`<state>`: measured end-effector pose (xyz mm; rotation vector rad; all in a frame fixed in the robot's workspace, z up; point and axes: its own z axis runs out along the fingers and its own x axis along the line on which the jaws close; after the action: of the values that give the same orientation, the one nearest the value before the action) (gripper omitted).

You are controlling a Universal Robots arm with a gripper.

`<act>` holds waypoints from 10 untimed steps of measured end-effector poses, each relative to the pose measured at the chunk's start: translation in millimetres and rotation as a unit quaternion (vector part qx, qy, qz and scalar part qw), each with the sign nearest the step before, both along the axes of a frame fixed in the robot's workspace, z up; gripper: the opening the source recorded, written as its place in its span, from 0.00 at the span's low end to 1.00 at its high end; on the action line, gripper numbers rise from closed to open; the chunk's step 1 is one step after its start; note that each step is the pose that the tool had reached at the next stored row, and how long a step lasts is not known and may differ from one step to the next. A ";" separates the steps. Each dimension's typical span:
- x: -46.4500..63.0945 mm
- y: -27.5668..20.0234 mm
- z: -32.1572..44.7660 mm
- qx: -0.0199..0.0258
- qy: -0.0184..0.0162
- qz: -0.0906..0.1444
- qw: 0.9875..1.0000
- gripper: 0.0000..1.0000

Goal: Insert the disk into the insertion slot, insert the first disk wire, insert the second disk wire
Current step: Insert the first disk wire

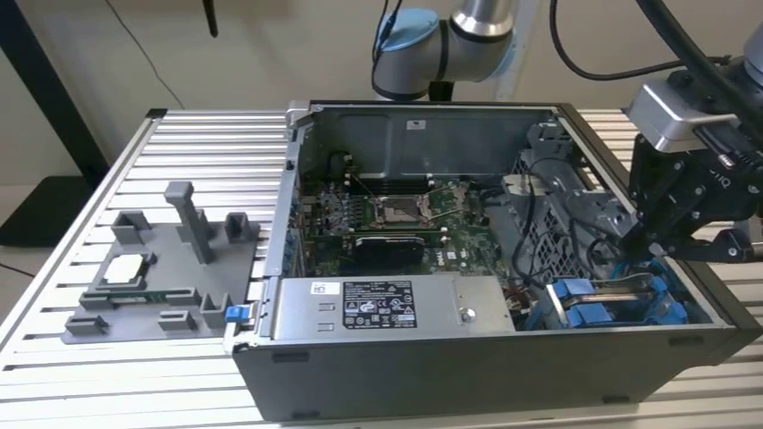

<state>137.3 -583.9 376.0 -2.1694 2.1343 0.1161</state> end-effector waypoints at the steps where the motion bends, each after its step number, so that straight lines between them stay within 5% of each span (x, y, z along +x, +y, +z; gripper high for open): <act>1: 0.0 -0.4 -0.2 0.000 0.000 -0.005 1.000 0.00; 10: -0.1 -5.2 -2.1 0.000 0.002 -0.044 0.999 0.00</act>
<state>137.2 -589.1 373.8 -2.0732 2.2286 0.1145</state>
